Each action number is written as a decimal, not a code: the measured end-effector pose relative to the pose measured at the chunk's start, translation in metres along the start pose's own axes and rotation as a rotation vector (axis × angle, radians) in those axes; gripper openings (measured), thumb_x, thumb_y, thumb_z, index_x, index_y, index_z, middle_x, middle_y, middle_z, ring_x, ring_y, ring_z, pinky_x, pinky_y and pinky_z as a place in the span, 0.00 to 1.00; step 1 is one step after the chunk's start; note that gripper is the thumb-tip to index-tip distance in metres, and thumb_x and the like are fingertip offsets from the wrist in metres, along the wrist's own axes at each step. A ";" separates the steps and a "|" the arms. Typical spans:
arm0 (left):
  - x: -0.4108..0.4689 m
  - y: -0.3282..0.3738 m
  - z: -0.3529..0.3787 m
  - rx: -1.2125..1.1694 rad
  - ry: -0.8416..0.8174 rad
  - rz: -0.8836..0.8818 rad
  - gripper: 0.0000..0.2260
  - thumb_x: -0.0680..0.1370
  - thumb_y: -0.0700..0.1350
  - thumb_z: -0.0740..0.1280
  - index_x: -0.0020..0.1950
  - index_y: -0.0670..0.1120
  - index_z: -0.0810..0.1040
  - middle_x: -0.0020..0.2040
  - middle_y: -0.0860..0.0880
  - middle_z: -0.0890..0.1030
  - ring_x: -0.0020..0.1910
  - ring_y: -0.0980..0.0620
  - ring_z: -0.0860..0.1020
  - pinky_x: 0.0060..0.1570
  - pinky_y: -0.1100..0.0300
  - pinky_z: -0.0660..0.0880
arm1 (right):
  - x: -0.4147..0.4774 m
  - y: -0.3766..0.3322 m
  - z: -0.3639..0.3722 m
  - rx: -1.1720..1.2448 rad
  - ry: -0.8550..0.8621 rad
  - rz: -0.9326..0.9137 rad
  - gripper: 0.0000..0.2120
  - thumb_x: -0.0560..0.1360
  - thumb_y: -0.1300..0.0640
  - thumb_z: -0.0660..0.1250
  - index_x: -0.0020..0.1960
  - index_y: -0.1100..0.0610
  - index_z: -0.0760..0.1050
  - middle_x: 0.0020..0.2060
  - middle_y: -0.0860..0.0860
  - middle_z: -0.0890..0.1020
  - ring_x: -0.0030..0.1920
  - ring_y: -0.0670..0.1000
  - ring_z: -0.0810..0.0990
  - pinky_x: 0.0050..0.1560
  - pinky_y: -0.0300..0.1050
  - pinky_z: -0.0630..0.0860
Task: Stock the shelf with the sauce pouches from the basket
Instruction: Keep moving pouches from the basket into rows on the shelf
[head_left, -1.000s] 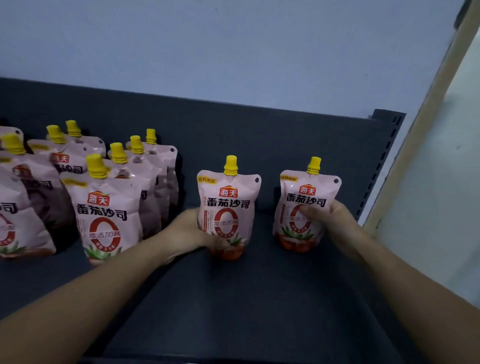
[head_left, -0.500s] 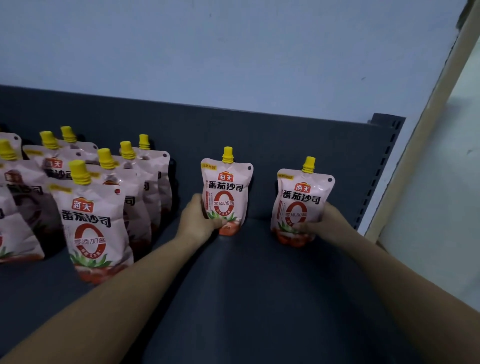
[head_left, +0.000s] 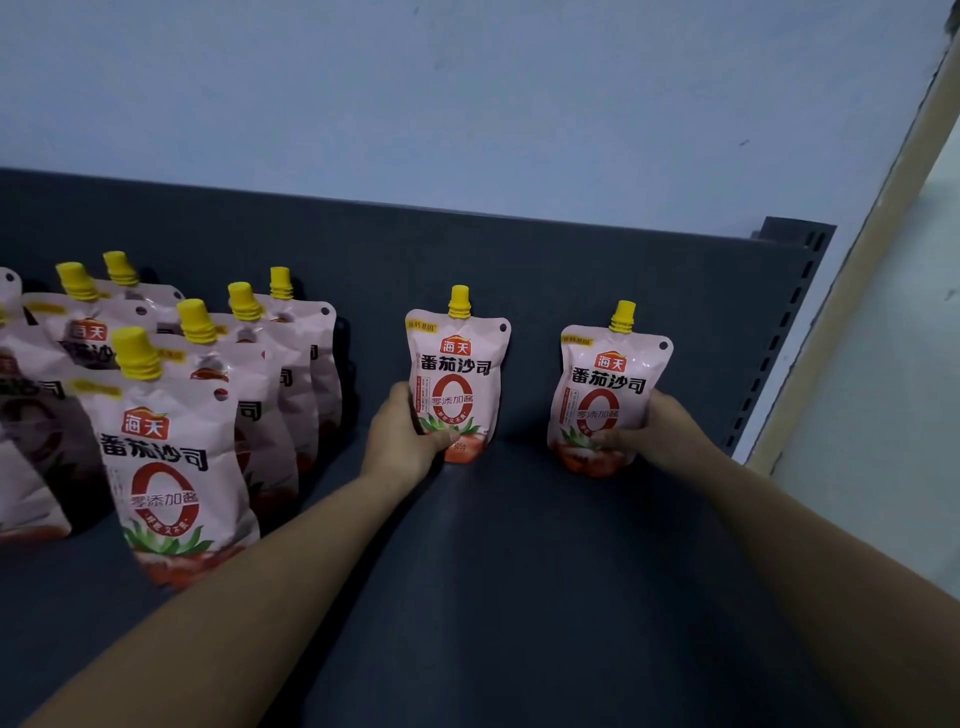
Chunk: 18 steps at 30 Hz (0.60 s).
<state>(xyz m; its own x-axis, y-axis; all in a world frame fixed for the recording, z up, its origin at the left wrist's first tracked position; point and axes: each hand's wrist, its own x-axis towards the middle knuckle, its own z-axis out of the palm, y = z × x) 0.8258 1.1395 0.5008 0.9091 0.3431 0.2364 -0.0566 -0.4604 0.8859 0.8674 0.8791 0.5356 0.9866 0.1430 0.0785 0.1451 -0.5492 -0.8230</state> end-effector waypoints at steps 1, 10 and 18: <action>0.000 0.000 0.000 0.001 0.003 0.003 0.24 0.69 0.37 0.75 0.61 0.42 0.70 0.61 0.45 0.77 0.60 0.47 0.75 0.54 0.59 0.71 | 0.001 0.000 0.000 -0.027 0.006 0.003 0.22 0.66 0.64 0.75 0.59 0.57 0.74 0.53 0.51 0.81 0.54 0.51 0.79 0.52 0.45 0.76; -0.005 -0.002 0.001 -0.033 0.006 -0.068 0.26 0.69 0.40 0.75 0.62 0.40 0.68 0.61 0.44 0.77 0.59 0.46 0.76 0.53 0.57 0.72 | -0.007 0.004 0.003 -0.148 0.161 0.036 0.25 0.65 0.57 0.77 0.59 0.55 0.73 0.56 0.52 0.81 0.55 0.52 0.79 0.54 0.47 0.76; -0.010 -0.004 0.002 -0.028 -0.011 -0.082 0.29 0.66 0.38 0.77 0.62 0.40 0.67 0.61 0.43 0.76 0.59 0.45 0.76 0.52 0.57 0.72 | -0.029 0.003 0.014 -0.025 0.211 0.206 0.26 0.68 0.57 0.75 0.60 0.60 0.65 0.59 0.57 0.77 0.57 0.56 0.77 0.52 0.48 0.75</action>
<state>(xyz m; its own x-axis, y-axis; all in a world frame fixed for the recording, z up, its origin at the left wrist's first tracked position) 0.8182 1.1361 0.4937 0.9156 0.3695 0.1586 0.0064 -0.4078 0.9130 0.8386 0.8852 0.5226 0.9888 -0.1466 0.0289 -0.0604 -0.5695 -0.8198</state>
